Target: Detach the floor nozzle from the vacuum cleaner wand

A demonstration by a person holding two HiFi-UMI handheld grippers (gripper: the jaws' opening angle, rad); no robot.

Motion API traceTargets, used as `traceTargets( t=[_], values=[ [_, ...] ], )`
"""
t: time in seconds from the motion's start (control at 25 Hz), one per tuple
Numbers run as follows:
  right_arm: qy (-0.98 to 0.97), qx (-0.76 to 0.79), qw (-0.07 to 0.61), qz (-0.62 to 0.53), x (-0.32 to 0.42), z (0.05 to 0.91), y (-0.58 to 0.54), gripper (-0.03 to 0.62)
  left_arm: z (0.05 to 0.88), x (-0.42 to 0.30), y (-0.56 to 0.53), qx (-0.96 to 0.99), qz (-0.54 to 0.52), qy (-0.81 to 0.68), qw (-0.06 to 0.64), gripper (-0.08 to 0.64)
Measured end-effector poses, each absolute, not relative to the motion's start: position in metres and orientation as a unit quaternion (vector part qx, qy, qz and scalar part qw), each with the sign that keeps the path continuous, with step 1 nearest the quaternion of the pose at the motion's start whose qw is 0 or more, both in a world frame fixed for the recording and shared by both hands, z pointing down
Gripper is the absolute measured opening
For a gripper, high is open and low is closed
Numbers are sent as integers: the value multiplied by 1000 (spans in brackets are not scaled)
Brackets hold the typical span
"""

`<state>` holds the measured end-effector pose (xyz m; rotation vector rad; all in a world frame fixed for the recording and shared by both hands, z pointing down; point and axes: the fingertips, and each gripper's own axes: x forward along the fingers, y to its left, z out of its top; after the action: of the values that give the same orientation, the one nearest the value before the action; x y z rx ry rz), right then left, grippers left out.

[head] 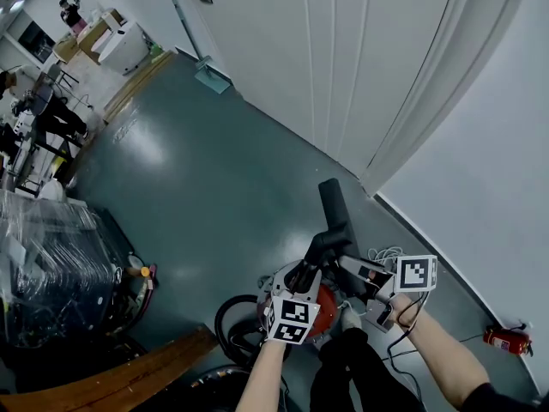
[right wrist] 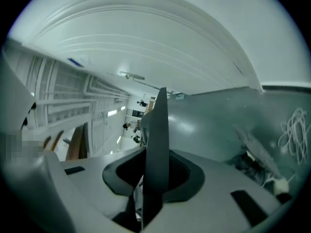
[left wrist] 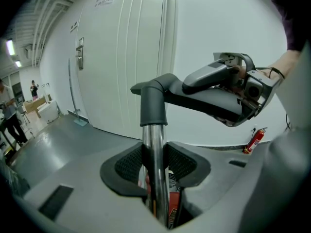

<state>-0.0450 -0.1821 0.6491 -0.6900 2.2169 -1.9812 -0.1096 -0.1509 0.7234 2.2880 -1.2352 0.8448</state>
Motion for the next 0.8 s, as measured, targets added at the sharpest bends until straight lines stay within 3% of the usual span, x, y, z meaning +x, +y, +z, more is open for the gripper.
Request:
traceTargets(
  t=[0.72,0.8],
  values=[
    [720,-254,24,-645,-26,655,-187,106,723,-101,-155,823,301,-435,206,155],
    [712,-231,65,-660,-31,650,-189,106,723,-100,-155,824,301,-434,206,155]
  ],
)
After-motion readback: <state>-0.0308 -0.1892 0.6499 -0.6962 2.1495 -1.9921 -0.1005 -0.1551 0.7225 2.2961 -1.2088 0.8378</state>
